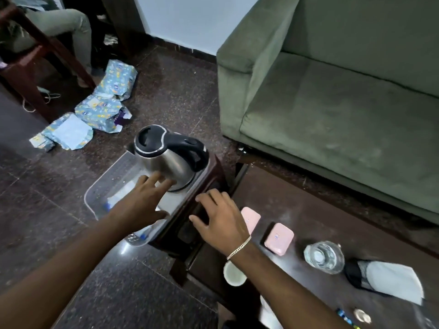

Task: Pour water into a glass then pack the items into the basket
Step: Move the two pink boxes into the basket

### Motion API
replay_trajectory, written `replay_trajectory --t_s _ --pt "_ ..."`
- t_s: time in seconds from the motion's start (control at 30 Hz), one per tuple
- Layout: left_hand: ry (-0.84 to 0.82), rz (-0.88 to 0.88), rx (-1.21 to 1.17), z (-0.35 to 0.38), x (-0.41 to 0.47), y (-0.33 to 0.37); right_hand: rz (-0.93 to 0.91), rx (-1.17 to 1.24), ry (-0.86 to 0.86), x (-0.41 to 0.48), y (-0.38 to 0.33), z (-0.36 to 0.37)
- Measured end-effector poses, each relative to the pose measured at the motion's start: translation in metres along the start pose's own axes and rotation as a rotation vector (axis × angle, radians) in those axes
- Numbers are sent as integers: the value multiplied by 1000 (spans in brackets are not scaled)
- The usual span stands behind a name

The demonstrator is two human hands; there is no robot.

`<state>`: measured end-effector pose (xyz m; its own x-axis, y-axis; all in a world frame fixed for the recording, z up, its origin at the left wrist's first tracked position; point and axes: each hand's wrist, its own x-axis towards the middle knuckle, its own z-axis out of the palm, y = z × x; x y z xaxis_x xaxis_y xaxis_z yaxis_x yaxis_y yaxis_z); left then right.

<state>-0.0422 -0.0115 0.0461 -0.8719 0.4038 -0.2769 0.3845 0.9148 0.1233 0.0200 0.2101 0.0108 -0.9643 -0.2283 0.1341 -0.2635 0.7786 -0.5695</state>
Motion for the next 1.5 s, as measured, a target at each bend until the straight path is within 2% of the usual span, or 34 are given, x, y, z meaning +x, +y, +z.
replay_trajectory --t_s 0.23,0.47,0.6,0.97,1.13,1.27,1.37,1.43,1.5 --pt "-78 165 -76 28 23 100 206 -102 6 -83 81 -49" --pt "-164 310 8 88 62 173 435 -291 -243 -137 150 -50" --pt "-221 305 89 115 84 192 463 -381 -314 -144 168 -31" --pt "-349 318 252 154 103 200 443 -464 -444 -130 191 4" --pt "-294 349 293 154 103 201 449 -457 -433 -129 193 7" --pt "-167 441 324 134 93 197 420 -436 -375 -127 179 -1" --pt "-68 444 234 108 70 180 382 -395 -300 -122 153 -8" --pt "-117 397 79 93 54 152 335 -342 -265 -110 127 -13" --pt "-134 356 21 69 35 115 265 -279 -249 -91 94 -15"
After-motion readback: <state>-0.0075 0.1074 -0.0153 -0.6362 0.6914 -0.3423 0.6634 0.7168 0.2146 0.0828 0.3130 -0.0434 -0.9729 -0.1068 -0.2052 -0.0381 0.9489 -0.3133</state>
